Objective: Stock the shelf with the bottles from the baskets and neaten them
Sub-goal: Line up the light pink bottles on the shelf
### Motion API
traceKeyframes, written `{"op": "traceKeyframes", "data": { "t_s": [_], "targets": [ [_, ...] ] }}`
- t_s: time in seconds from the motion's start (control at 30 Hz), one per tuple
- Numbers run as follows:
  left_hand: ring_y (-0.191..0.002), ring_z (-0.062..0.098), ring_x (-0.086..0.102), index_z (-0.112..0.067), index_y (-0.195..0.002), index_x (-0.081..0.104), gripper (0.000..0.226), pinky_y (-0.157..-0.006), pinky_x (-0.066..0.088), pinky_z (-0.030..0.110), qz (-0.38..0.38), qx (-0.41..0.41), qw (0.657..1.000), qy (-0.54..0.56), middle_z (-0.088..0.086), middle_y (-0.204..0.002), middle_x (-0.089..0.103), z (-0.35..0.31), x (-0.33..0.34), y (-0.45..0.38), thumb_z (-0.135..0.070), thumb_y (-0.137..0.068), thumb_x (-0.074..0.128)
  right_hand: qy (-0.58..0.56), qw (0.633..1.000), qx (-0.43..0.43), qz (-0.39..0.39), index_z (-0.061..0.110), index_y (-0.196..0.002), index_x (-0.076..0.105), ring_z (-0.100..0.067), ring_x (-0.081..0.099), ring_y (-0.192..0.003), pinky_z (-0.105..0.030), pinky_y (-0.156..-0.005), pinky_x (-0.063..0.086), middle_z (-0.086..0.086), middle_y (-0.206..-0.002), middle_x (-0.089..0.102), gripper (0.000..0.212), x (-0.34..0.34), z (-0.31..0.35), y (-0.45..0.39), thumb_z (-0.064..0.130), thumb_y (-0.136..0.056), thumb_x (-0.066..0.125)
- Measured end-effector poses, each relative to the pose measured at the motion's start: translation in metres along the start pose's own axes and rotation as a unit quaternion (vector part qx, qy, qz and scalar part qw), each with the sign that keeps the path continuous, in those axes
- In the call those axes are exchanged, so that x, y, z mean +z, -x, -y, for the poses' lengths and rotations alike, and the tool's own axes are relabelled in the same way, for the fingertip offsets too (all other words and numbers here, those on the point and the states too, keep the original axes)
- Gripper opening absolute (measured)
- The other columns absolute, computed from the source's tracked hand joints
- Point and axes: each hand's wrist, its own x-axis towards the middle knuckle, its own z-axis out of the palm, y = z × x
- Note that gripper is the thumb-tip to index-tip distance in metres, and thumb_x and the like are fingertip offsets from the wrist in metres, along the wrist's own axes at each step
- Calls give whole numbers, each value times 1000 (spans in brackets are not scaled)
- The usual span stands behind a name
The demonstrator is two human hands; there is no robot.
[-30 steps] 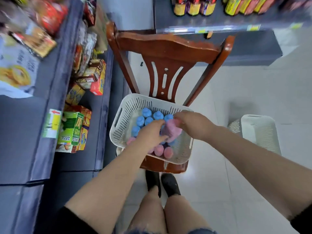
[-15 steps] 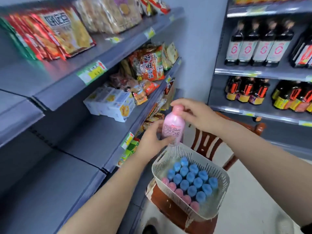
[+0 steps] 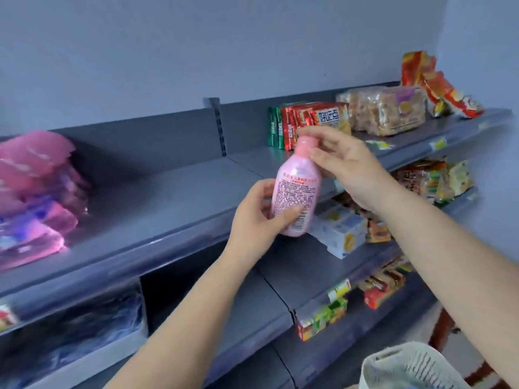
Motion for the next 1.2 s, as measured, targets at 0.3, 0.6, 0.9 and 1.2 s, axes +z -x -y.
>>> {"op": "traceKeyframes", "data": {
  "t_s": [0.3, 0.6, 0.9, 1.2],
  "targets": [
    [-96, 16, 64, -20, -111, 57, 35, -76, 55, 25, -93, 6, 995, -41, -2, -107, 68, -23, -140, 4, -18, -79, 74, -89, 988, -50, 119, 28, -116, 54, 4, 60, -84, -14, -69, 50, 5, -98, 60, 32, 114, 25, -97, 11, -89, 54],
    [-97, 3, 64, -19, -117, 57, 36, -79, 49, 15, -82, -4, 995, 48, -7, -108, 69, -14, -207, 4, -21, -81, 59, -150, 973, -64, 162, 12, -94, 63, -8, 69, -84, -18, -75, 52, 4, -83, 74, 20, 180, 34, -143, 21, -76, 60],
    [-94, 8, 60, -37, -112, 35, 63, -73, 52, 25, -226, -18, 963, -142, -15, -108, 56, -9, -197, -14, -29, -69, 80, -81, 995, -57, -18, 14, -80, 65, -13, 65, -73, -29, -73, 53, 2, -75, 70, 14, 217, 28, -163, 18, -75, 77],
    [-87, 9, 66, -24, -108, 56, 40, -70, 56, 22, -253, -14, 965, -67, -5, -98, 66, 0, -219, -40, -15, -75, 76, 40, 995, -74, 54, 19, -108, 59, -6, 63, -93, -19, -82, 50, 8, -102, 66, 36, 219, 14, -172, 31, -78, 74]
  ]
}}
